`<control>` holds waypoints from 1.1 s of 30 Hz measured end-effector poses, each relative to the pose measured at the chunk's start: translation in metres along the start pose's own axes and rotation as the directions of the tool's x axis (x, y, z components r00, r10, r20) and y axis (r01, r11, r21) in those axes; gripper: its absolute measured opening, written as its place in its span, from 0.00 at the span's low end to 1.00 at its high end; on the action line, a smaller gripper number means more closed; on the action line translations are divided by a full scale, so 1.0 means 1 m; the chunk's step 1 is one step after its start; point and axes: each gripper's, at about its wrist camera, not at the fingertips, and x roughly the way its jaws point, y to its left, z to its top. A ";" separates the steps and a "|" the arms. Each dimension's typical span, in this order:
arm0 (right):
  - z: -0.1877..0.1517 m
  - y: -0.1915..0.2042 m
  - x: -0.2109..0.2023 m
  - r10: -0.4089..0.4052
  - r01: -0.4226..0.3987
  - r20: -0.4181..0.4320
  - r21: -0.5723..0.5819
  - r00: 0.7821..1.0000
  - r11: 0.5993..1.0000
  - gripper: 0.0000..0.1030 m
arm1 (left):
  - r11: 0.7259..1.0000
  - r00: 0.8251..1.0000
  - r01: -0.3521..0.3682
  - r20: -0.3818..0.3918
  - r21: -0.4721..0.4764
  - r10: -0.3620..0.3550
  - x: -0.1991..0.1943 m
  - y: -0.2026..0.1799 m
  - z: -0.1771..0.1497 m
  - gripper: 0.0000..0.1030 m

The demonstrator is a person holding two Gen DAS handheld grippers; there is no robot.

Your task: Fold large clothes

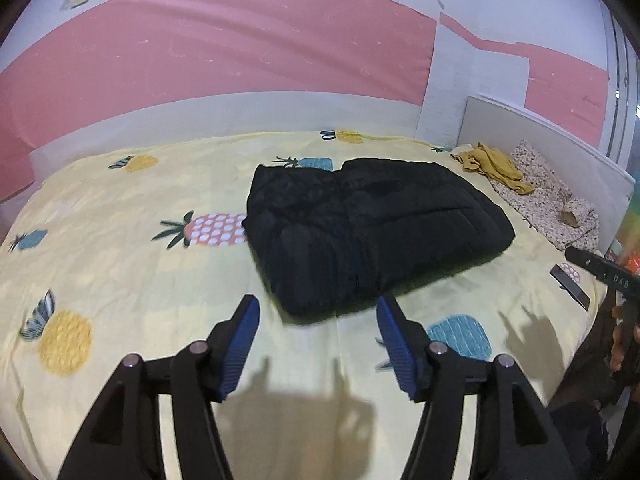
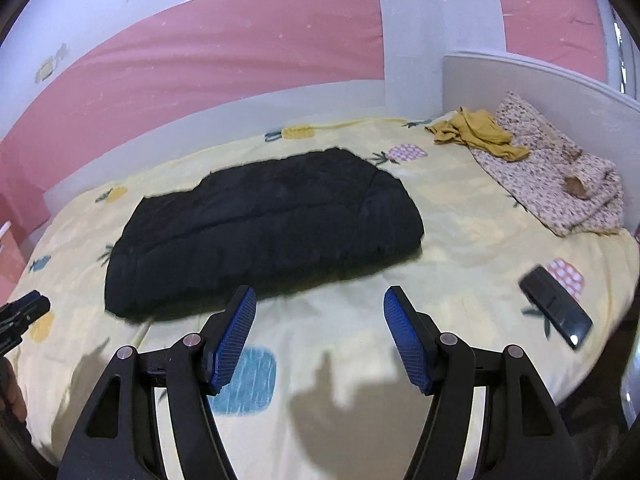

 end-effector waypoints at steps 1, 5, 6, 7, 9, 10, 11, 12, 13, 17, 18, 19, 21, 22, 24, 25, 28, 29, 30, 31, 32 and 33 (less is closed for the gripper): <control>-0.008 0.003 -0.006 -0.010 0.010 -0.007 0.000 1.000 1.000 0.65 | 1.000 1.000 -0.005 0.005 0.000 0.005 -0.007 -0.001 -0.007 0.64; -0.031 0.012 -0.024 -0.024 0.024 -0.027 0.000 0.999 1.000 0.65 | 1.000 1.000 -0.017 -0.007 0.005 0.017 -0.024 -0.008 -0.030 0.65; -0.037 0.016 -0.027 -0.026 0.026 -0.036 -0.001 0.999 1.000 0.65 | 1.000 1.000 -0.015 -0.018 0.001 0.015 -0.026 -0.008 -0.035 0.65; -0.043 0.018 -0.030 -0.024 0.024 -0.046 -0.005 0.999 1.000 0.65 | 1.000 1.000 -0.015 -0.027 -0.005 0.015 -0.027 -0.009 -0.040 0.65; -0.051 0.026 -0.034 -0.015 0.013 -0.065 -0.025 0.998 1.000 0.65 | 1.000 0.999 -0.008 -0.044 -0.021 0.007 -0.029 -0.009 -0.047 0.66; -0.055 0.031 -0.037 -0.012 0.010 -0.066 -0.035 0.998 0.999 0.65 | 1.000 0.999 -0.004 -0.052 -0.027 0.003 -0.029 -0.010 -0.051 0.68; -0.058 0.034 -0.039 -0.009 0.006 -0.068 -0.048 0.998 0.999 0.65 | 0.999 0.998 -0.004 -0.066 -0.032 0.001 -0.029 -0.010 -0.054 0.69; -0.060 0.038 -0.041 -0.008 0.004 -0.068 -0.060 0.998 0.998 0.65 | 0.999 0.997 -0.002 -0.078 -0.035 -0.001 -0.029 -0.011 -0.057 0.71; -0.061 0.041 -0.042 -0.007 0.003 -0.068 -0.069 0.998 0.998 0.65 | 0.999 0.996 -0.002 -0.085 -0.034 -0.001 -0.029 -0.012 -0.059 0.71; -0.062 0.050 -0.048 -0.001 -0.004 -0.064 -0.086 0.998 0.996 0.65 | 1.000 0.994 -0.012 -0.112 -0.012 0.011 -0.029 -0.017 -0.064 0.71; -0.062 0.051 -0.049 0.001 -0.006 -0.060 -0.089 0.998 0.996 0.65 | 1.000 0.994 -0.012 -0.113 -0.011 0.011 -0.030 -0.018 -0.064 0.71; -0.063 0.052 -0.050 0.002 -0.007 -0.058 -0.092 0.998 0.996 0.65 | 1.000 0.994 -0.011 -0.113 -0.010 0.010 -0.031 -0.019 -0.064 0.71; -0.062 0.052 -0.050 -0.002 -0.004 -0.058 -0.097 0.998 0.995 0.65 | 1.000 0.993 -0.010 -0.121 -0.007 0.009 -0.031 -0.021 -0.064 0.71; -0.063 0.053 -0.050 -0.002 -0.004 -0.059 -0.096 0.998 0.995 0.65 | 1.000 0.992 -0.007 -0.122 -0.006 0.006 -0.031 -0.023 -0.064 0.71; -0.063 0.052 -0.050 -0.004 -0.002 -0.060 -0.098 0.998 0.995 0.65 | 1.000 0.992 0.002 -0.124 -0.002 -0.002 -0.032 -0.026 -0.064 0.71; -0.062 0.052 -0.050 -0.006 0.000 -0.060 -0.098 0.998 0.995 0.65 | 1.000 0.992 0.007 -0.124 0.001 -0.007 -0.032 -0.027 -0.064 0.71; -0.062 0.051 -0.049 -0.005 -0.002 -0.063 -0.098 0.998 0.995 0.65 | 1.000 0.993 0.013 -0.122 0.013 -0.012 -0.032 -0.031 -0.063 0.71; -0.062 0.051 -0.048 -0.005 -0.002 -0.065 -0.100 0.998 0.995 0.65 | 1.000 0.992 0.015 -0.125 0.017 -0.012 -0.032 -0.032 -0.063 0.71; -0.063 0.051 -0.048 -0.006 0.000 -0.067 -0.101 0.998 0.995 0.65 | 1.000 0.992 0.018 -0.129 0.019 -0.015 -0.031 -0.033 -0.063 0.71; -0.063 0.051 -0.048 -0.007 0.000 -0.068 -0.101 0.998 0.995 0.65 | 1.000 0.991 0.021 -0.130 0.021 -0.018 -0.031 -0.033 -0.063 0.71; -0.063 0.051 -0.048 -0.006 -0.001 -0.069 -0.101 0.998 0.995 0.65 | 0.999 0.991 0.022 -0.131 0.023 -0.019 -0.031 -0.034 -0.064 0.71; -0.063 0.050 -0.047 -0.007 0.000 -0.072 -0.102 0.997 0.995 0.65 | 0.999 0.991 0.024 -0.133 0.023 -0.021 -0.031 -0.034 -0.064 0.71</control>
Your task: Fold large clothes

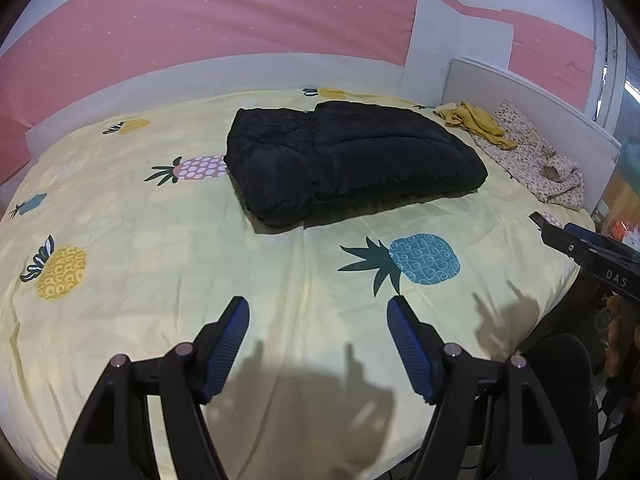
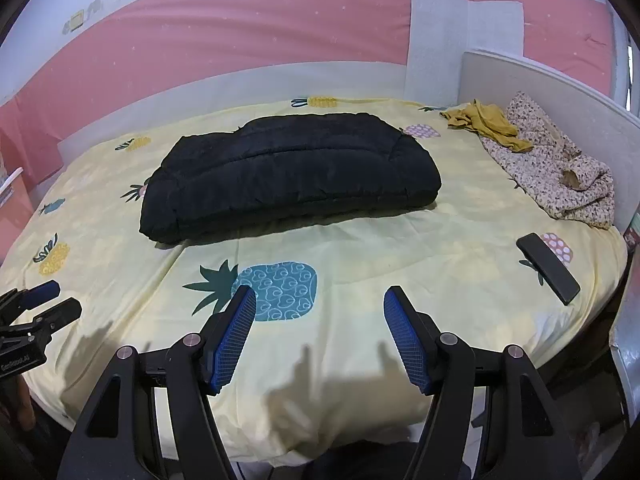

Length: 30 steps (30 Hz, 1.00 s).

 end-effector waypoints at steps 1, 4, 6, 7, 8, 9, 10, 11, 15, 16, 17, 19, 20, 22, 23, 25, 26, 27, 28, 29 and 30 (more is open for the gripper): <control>0.000 0.000 0.000 -0.002 0.002 -0.002 0.001 1.000 1.000 0.65 | 1.000 1.000 0.001 -0.001 0.001 -0.001 0.000 0.000 0.000 0.71; 0.000 -0.001 0.001 -0.002 0.002 -0.007 0.001 1.000 1.000 0.65 | 1.000 1.000 0.000 -0.006 0.005 0.000 0.001 -0.003 -0.001 0.71; -0.001 -0.002 0.002 -0.003 0.003 -0.009 0.003 1.000 1.000 0.65 | 1.000 1.000 0.002 -0.007 0.007 -0.002 0.001 -0.003 -0.001 0.71; -0.001 -0.001 0.002 -0.004 0.004 -0.010 0.003 1.000 1.000 0.65 | 1.000 1.000 0.004 -0.008 0.006 -0.004 0.001 -0.003 -0.001 0.71; -0.001 -0.001 0.003 -0.004 0.004 -0.012 0.001 1.000 1.000 0.65 | 1.000 1.000 0.005 -0.008 0.007 -0.005 0.001 -0.003 -0.001 0.71; -0.001 -0.001 0.003 -0.004 0.004 -0.014 0.000 1.000 1.000 0.65 | 1.000 1.000 0.004 -0.009 0.009 -0.004 0.001 -0.003 -0.001 0.71; 0.000 -0.001 0.003 -0.005 0.005 -0.015 -0.001 1.000 1.000 0.65 | 1.000 1.000 0.002 -0.010 0.010 -0.002 0.001 -0.004 -0.001 0.71; 0.000 -0.001 0.004 -0.005 0.004 -0.016 -0.002 1.000 1.000 0.65 | 1.000 1.000 0.000 -0.010 0.013 0.000 0.001 -0.004 -0.001 0.71; 0.000 0.000 0.005 -0.004 0.004 -0.021 -0.005 1.000 1.000 0.65 | 1.000 1.000 0.000 -0.011 0.013 0.000 0.001 -0.006 -0.001 0.71; 0.000 -0.001 0.005 -0.002 0.002 -0.021 -0.005 1.000 1.000 0.65 | 1.000 1.000 0.001 -0.010 0.014 -0.001 0.001 -0.005 -0.001 0.71; 0.000 0.000 0.006 -0.002 0.002 -0.022 -0.004 1.000 1.000 0.65 | 1.000 1.000 0.002 -0.011 0.013 -0.002 0.001 -0.005 -0.001 0.71; 0.000 -0.001 0.006 -0.003 0.003 -0.022 -0.004 1.000 1.000 0.65 | 1.000 1.000 0.005 -0.010 0.012 -0.005 0.001 -0.006 -0.001 0.71; 0.000 -0.001 0.006 -0.003 0.003 -0.022 -0.004 1.000 1.000 0.65 | 1.000 1.000 0.004 -0.009 0.012 -0.004 0.001 -0.005 -0.001 0.71; 0.001 -0.001 0.007 -0.003 0.003 -0.022 -0.003 1.000 1.000 0.65 | 1.000 1.000 0.007 -0.008 0.013 -0.007 0.001 -0.005 -0.001 0.71; 0.001 -0.001 0.007 -0.004 0.004 -0.021 -0.004 1.000 1.000 0.65 | 1.000 1.000 0.008 -0.008 0.014 -0.008 0.001 -0.005 -0.001 0.71; 0.001 -0.001 0.007 -0.006 0.006 -0.022 -0.006 1.000 1.000 0.65 | 1.000 1.000 0.010 -0.008 0.013 -0.010 0.001 -0.005 -0.001 0.71; 0.001 -0.001 0.007 -0.005 0.005 -0.022 -0.007 1.000 1.000 0.65 | 1.000 1.000 0.015 -0.007 0.011 -0.015 0.001 -0.005 -0.001 0.71; 0.001 -0.001 0.007 -0.006 0.006 -0.022 -0.006 1.000 1.000 0.65 | 1.000 1.000 0.022 -0.009 0.007 -0.022 0.001 -0.005 -0.002 0.71; 0.000 -0.001 0.007 -0.007 0.007 -0.022 -0.006 1.000 1.000 0.65 | 1.000 1.000 0.027 -0.012 0.003 -0.027 0.001 -0.004 -0.002 0.71; 0.000 -0.001 0.007 -0.008 0.008 -0.023 -0.006 1.000 1.000 0.65 | 1.000 0.999 0.031 -0.014 0.000 -0.031 0.001 -0.004 -0.002 0.71; 0.000 0.000 0.006 -0.008 0.008 -0.023 -0.006 1.000 1.000 0.65 | 0.999 0.999 0.038 -0.014 -0.002 -0.038 0.001 -0.004 -0.002 0.71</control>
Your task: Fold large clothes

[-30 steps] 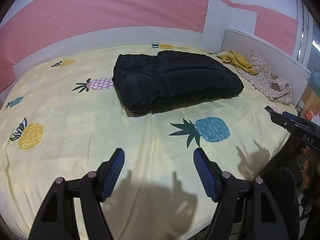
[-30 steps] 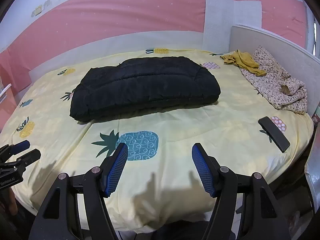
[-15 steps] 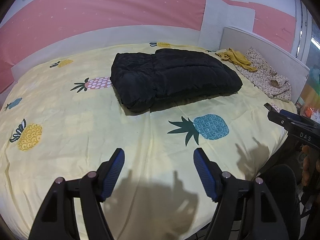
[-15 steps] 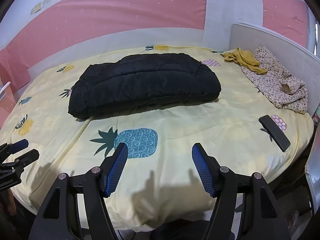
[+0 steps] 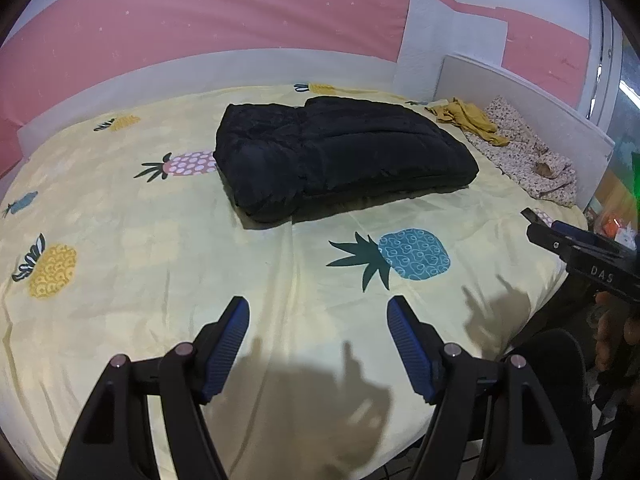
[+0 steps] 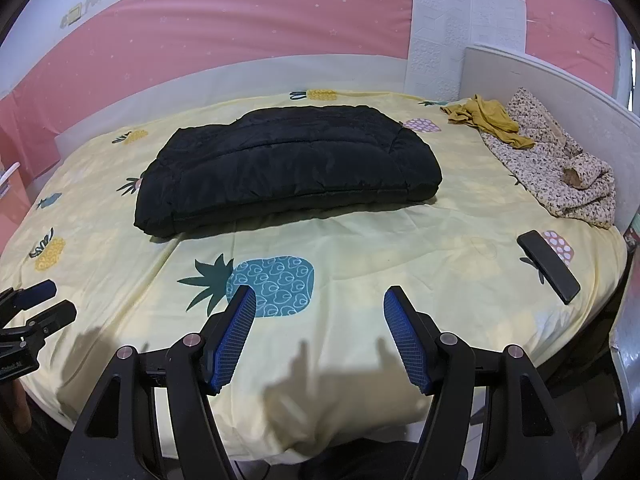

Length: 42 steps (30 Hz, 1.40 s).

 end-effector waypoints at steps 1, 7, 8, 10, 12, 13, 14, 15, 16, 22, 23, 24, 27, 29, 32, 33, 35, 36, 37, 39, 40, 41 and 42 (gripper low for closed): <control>0.000 0.000 0.000 -0.001 0.001 0.000 0.000 1.000 1.000 0.65 | 1.000 1.000 0.006 -0.001 -0.003 -0.006 0.000 0.000 0.000 0.71; 0.000 0.000 0.000 -0.002 0.002 0.001 -0.001 1.000 1.000 0.65 | 1.000 1.000 -0.028 0.007 0.010 0.028 -0.001 -0.001 -0.001 0.71; 0.000 0.000 0.000 -0.002 0.002 0.001 -0.001 1.000 1.000 0.65 | 0.999 0.999 -0.030 0.010 0.016 0.030 -0.001 -0.002 -0.001 0.71; 0.000 0.000 0.001 -0.004 0.004 -0.001 -0.001 1.000 1.000 0.65 | 1.000 1.000 -0.026 0.013 0.017 0.026 -0.002 -0.003 0.000 0.71; 0.000 0.000 0.001 -0.002 0.002 -0.001 -0.001 1.000 1.000 0.65 | 1.000 1.000 -0.018 0.010 0.011 0.018 -0.001 -0.004 0.000 0.71; 0.000 0.001 0.000 -0.003 0.003 -0.001 0.000 1.000 1.000 0.65 | 1.000 1.000 -0.016 0.007 0.006 0.016 -0.001 -0.004 0.000 0.71; 0.000 0.001 0.000 -0.004 0.004 -0.001 -0.001 1.000 1.000 0.65 | 1.000 1.000 -0.012 0.004 0.001 0.012 0.000 -0.003 0.000 0.71; -0.001 0.000 0.001 -0.006 0.006 -0.001 -0.002 1.000 1.000 0.65 | 1.000 1.000 -0.008 0.001 -0.004 0.008 0.000 -0.003 0.000 0.71; -0.001 0.001 0.000 -0.007 0.007 0.000 0.000 1.000 1.000 0.65 | 1.000 1.000 -0.002 -0.001 -0.008 0.002 0.001 -0.003 0.000 0.71; -0.002 0.001 0.001 -0.009 0.009 -0.003 -0.002 1.000 1.000 0.65 | 1.000 1.000 0.013 -0.007 -0.028 -0.013 0.001 0.000 -0.001 0.71; -0.002 0.001 0.001 -0.008 0.008 -0.003 -0.002 1.000 1.000 0.65 | 1.000 1.000 0.009 -0.008 -0.030 -0.009 0.001 -0.001 -0.001 0.71; -0.002 0.001 0.001 -0.008 0.008 -0.004 -0.004 1.000 1.000 0.65 | 1.000 1.000 -0.002 -0.011 -0.027 0.002 0.002 -0.001 -0.001 0.71; -0.002 0.002 0.001 -0.010 0.010 -0.004 -0.005 1.000 1.000 0.65 | 1.000 1.000 -0.016 -0.015 -0.014 0.016 0.003 -0.003 -0.001 0.71; -0.002 0.003 0.002 -0.011 0.011 -0.006 -0.005 1.000 1.000 0.65 | 1.000 1.000 0.006 -0.018 -0.022 -0.006 0.004 -0.003 -0.001 0.71; -0.002 0.002 0.002 -0.012 0.012 -0.007 -0.005 1.000 1.000 0.65 | 0.999 0.999 -0.033 -0.009 0.000 0.033 0.003 -0.006 -0.001 0.71; -0.002 0.002 0.003 -0.012 0.012 -0.008 -0.006 1.000 1.000 0.65 | 0.999 0.999 -0.041 -0.007 0.013 0.041 0.004 -0.007 -0.001 0.71; -0.002 0.002 0.003 -0.013 0.013 -0.009 -0.007 1.000 1.000 0.65 | 0.999 1.000 -0.028 -0.010 0.017 0.028 0.004 -0.009 -0.001 0.71; -0.002 0.002 0.003 -0.012 0.012 -0.008 -0.006 1.000 1.000 0.65 | 1.000 1.000 -0.020 -0.012 0.012 0.020 0.004 -0.009 -0.001 0.71; -0.002 0.002 0.003 -0.013 0.013 -0.008 -0.006 1.000 1.000 0.65 | 1.000 1.000 -0.019 -0.011 0.007 0.019 0.004 -0.010 -0.001 0.71; -0.002 0.001 0.004 -0.014 0.014 -0.011 -0.006 1.000 1.000 0.65 | 1.000 1.000 -0.014 -0.001 -0.001 0.014 0.004 -0.010 -0.002 0.71; -0.002 0.001 0.004 -0.014 0.014 -0.012 -0.006 1.000 1.000 0.65 | 1.000 1.000 -0.013 0.002 -0.002 0.013 0.003 -0.010 -0.002 0.71; -0.002 0.001 0.004 -0.015 0.015 -0.012 -0.006 1.000 1.000 0.65 | 1.000 1.000 -0.013 0.006 -0.001 0.013 0.003 -0.010 -0.002 0.71; -0.002 0.001 0.004 -0.016 0.016 -0.012 -0.007 1.000 1.000 0.65 | 1.000 1.000 -0.016 0.006 -0.001 0.016 0.004 -0.011 -0.002 0.71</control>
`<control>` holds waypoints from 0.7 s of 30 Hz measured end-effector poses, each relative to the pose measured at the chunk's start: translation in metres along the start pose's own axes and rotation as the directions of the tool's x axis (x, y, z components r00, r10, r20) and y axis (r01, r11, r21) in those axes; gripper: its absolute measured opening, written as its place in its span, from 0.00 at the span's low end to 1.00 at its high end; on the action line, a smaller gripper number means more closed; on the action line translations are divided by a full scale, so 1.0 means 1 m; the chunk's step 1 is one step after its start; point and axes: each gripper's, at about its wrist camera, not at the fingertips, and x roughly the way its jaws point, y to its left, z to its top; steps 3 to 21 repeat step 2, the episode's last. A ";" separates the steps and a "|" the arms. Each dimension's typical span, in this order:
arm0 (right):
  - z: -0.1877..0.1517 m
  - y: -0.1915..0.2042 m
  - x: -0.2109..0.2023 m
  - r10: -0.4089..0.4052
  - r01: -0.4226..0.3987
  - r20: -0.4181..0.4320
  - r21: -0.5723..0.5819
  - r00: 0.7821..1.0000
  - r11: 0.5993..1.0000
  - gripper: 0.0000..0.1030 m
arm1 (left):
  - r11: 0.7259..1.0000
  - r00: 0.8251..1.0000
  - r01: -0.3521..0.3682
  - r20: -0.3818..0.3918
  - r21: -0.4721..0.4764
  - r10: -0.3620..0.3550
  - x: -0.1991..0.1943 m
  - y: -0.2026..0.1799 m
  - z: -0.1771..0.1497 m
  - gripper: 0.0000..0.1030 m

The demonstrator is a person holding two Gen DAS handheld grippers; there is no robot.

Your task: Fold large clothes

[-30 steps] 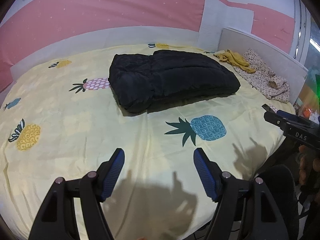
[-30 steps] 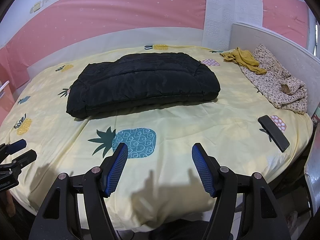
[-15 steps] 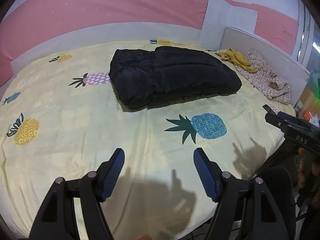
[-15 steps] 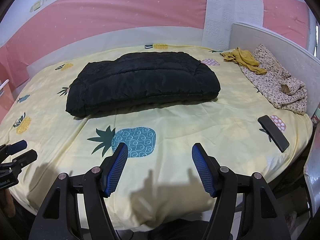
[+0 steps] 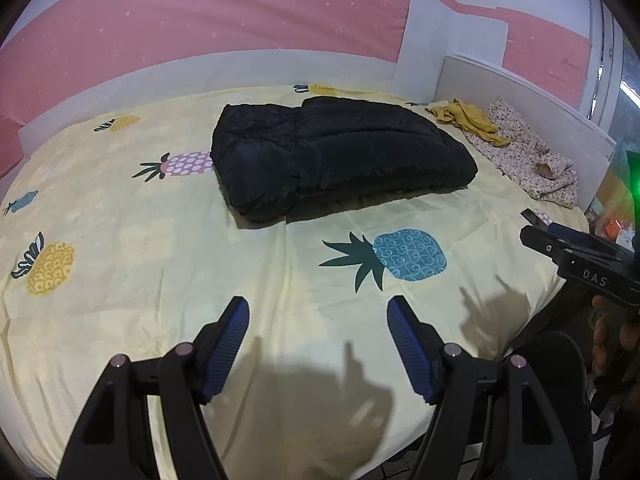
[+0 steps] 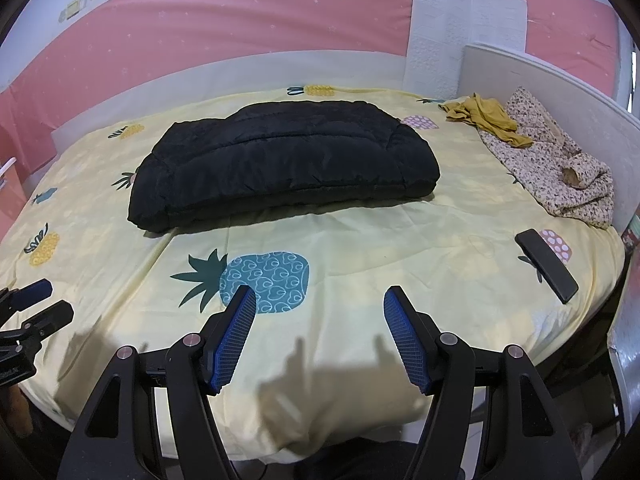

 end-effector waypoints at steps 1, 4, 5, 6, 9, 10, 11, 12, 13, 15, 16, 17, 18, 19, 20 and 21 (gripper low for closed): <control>0.000 0.000 0.000 0.001 -0.001 0.000 0.001 1.000 1.000 0.65 | 1.000 1.000 -0.002 -0.001 0.000 0.002 0.001 0.000 0.000 0.71; 0.000 0.000 0.000 0.001 -0.001 0.000 0.003 1.000 1.000 0.65 | 1.000 1.000 -0.005 -0.003 -0.001 0.005 0.001 0.000 0.000 0.71; 0.000 0.000 0.000 0.001 -0.001 0.000 0.003 1.000 1.000 0.65 | 1.000 1.000 -0.005 -0.003 -0.001 0.005 0.001 0.000 0.000 0.71; 0.000 0.000 0.000 0.001 -0.001 0.000 0.003 1.000 1.000 0.65 | 1.000 1.000 -0.005 -0.003 -0.001 0.005 0.001 0.000 0.000 0.71; 0.000 0.000 0.000 0.001 -0.001 0.000 0.003 1.000 1.000 0.65 | 1.000 1.000 -0.005 -0.003 -0.001 0.005 0.001 0.000 0.000 0.71; 0.000 0.000 0.000 0.001 -0.001 0.000 0.003 1.000 1.000 0.65 | 1.000 1.000 -0.005 -0.003 -0.001 0.005 0.001 0.000 0.000 0.71; 0.000 0.000 0.000 0.001 -0.001 0.000 0.003 1.000 1.000 0.65 | 1.000 1.000 -0.005 -0.003 -0.001 0.005 0.001 0.000 0.000 0.71; 0.000 0.000 0.000 0.001 -0.001 0.000 0.003 1.000 1.000 0.65 | 1.000 1.000 -0.005 -0.003 -0.001 0.005 0.001 0.000 0.000 0.71; 0.000 0.000 0.000 0.001 -0.001 0.000 0.003 1.000 1.000 0.65 | 1.000 1.000 -0.005 -0.003 -0.001 0.005 0.001 0.000 0.000 0.71; 0.000 0.000 0.000 0.001 -0.001 0.000 0.003 1.000 1.000 0.65 | 1.000 1.000 -0.005 -0.003 -0.001 0.005 0.001 0.000 0.000 0.71; 0.000 0.000 0.000 0.001 -0.001 0.000 0.003 1.000 1.000 0.65 | 1.000 1.000 -0.005 -0.003 -0.001 0.005 0.001 0.000 0.000 0.71; 0.000 0.000 0.000 0.001 -0.001 0.000 0.003 1.000 1.000 0.65 | 1.000 1.000 -0.005 -0.003 -0.001 0.005 0.001 0.000 0.000 0.71; 0.000 0.000 0.000 0.001 -0.001 0.000 0.003 1.000 1.000 0.65 | 1.000 1.000 -0.005 -0.003 -0.001 0.005 0.001 0.000 0.000 0.71; 0.000 0.000 0.000 0.001 -0.001 0.000 0.003 1.000 1.000 0.65 | 1.000 1.000 -0.005 -0.003 -0.001 0.005 0.001 0.000 0.000 0.71; 0.000 0.000 0.000 0.001 -0.001 0.000 0.003 1.000 1.000 0.65 | 1.000 1.000 -0.005 -0.003 -0.001 0.005 0.001 0.000 0.000 0.71; 0.000 0.000 0.000 0.001 -0.001 0.000 0.003 1.000 1.000 0.65 | 1.000 1.000 -0.005 -0.003 -0.001 0.005 0.001 0.000 0.000 0.71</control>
